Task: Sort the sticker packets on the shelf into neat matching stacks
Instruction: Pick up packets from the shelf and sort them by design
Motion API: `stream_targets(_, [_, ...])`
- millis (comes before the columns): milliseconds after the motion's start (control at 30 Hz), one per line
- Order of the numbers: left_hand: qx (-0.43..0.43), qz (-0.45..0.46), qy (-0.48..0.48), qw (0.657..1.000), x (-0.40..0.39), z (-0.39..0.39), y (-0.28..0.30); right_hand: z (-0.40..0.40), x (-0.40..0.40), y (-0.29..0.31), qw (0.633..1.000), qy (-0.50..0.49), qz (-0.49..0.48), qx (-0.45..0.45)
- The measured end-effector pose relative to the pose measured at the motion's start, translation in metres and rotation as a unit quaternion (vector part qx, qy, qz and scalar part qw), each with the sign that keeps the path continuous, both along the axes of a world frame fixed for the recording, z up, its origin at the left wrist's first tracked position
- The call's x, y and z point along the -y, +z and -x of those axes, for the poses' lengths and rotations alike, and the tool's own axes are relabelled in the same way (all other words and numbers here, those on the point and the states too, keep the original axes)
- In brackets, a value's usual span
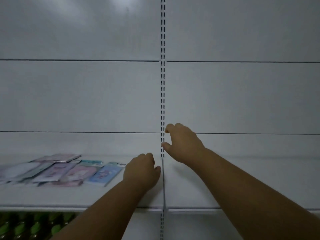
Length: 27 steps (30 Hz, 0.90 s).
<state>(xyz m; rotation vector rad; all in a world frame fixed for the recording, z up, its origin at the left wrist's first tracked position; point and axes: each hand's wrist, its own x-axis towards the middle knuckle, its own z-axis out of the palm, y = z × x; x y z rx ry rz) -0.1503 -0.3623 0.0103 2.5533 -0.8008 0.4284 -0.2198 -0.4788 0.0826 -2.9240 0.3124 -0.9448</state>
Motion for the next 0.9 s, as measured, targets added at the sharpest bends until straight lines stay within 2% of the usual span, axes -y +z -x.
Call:
stream_targets(133, [0.016, -0.022, 0.036, 0.999, -0.087, -0.050, -0.003, -0.023, -0.094, 0.020, 0.999, 0.019, 0.035, -0.003])
stream_targets(400, [0.039, -0.040, 0.083, 0.995, -0.224, -0.146, -0.013, -0.092, -0.241, 0.019, 1.000, 0.011, 0.025, -0.005])
stream_targets(567, [0.050, -0.089, 0.150, 0.983, -0.269, -0.191, -0.001, -0.119, -0.279, 0.022, 1.000, -0.014, 0.019, -0.014])
stream_targets(700, [-0.023, -0.134, 0.198, 0.971, -0.305, -0.221, -0.001, -0.135, -0.295, 0.016, 0.999, -0.022, 0.017, -0.036])
stream_targets(767, [-0.062, -0.152, 0.195, 0.967, -0.316, -0.230, -0.007, -0.141, -0.301, 0.010, 0.998, -0.022, 0.005, -0.058])
stream_targets(900, [-0.060, -0.137, 0.175, 0.973, -0.320, -0.240, -0.010, -0.153, -0.307, 0.006, 0.997, -0.020, -0.016, -0.073])
